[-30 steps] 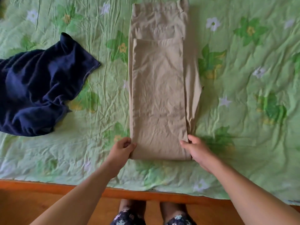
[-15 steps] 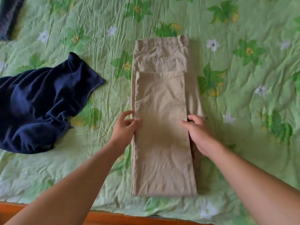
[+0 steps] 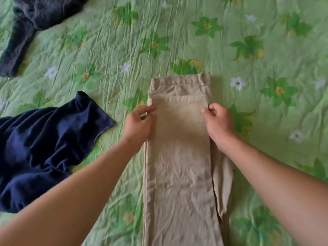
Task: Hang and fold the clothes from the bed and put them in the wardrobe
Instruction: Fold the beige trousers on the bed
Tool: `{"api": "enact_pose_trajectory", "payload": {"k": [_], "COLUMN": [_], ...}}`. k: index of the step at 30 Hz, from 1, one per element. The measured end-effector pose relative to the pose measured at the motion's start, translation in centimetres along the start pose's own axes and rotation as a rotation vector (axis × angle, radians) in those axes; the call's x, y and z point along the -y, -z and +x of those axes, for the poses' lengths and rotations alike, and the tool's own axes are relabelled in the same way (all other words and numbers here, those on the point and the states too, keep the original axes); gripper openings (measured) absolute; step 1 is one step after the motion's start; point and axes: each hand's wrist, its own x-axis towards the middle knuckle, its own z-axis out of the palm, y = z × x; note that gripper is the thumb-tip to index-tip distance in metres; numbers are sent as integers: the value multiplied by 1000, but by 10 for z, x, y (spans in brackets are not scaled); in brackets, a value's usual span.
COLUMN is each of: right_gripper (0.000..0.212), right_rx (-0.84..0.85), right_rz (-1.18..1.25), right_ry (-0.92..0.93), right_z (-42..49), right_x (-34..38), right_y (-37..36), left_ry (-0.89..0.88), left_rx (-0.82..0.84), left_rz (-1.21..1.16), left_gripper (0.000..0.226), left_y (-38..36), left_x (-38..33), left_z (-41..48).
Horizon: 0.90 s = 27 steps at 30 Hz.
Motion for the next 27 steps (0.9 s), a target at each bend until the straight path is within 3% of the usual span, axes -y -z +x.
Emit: {"api": "enact_pose_trajectory", "payload": {"k": [2, 5, 9, 12, 15, 18, 23, 27], "right_gripper": [30, 10, 47, 59, 66, 73, 77, 78], "right_rx": [3, 139, 133, 39, 144, 245, 242, -48], "right_rz": [-78, -382, -623, -771, -868, -982, -978, -609], "right_ry": [57, 89, 205, 461, 570, 546, 447, 108], "right_z": [26, 63, 53, -13, -86, -116, -120, -158], "right_x": [20, 32, 19, -23, -84, -126, -112, -99], "right_y": [-1, -7, -14, -9, 5, 12, 10, 25], "left_ry": [-40, -112, -72, -380, -533, -503, -478, -309], "left_rx": [20, 177, 288, 202, 296, 372, 388, 313], "left_rz": [71, 375, 727, 945, 1177, 1320, 1296, 1078], "left_gripper": [24, 46, 71, 68, 67, 68, 70, 73], "left_y": [2, 0, -6, -9, -14, -14, -13, -6], "left_x": [-16, -23, -5, 34, 85, 122, 115, 113], "left_z": [26, 58, 47, -10, -76, -96, -92, -125]}}
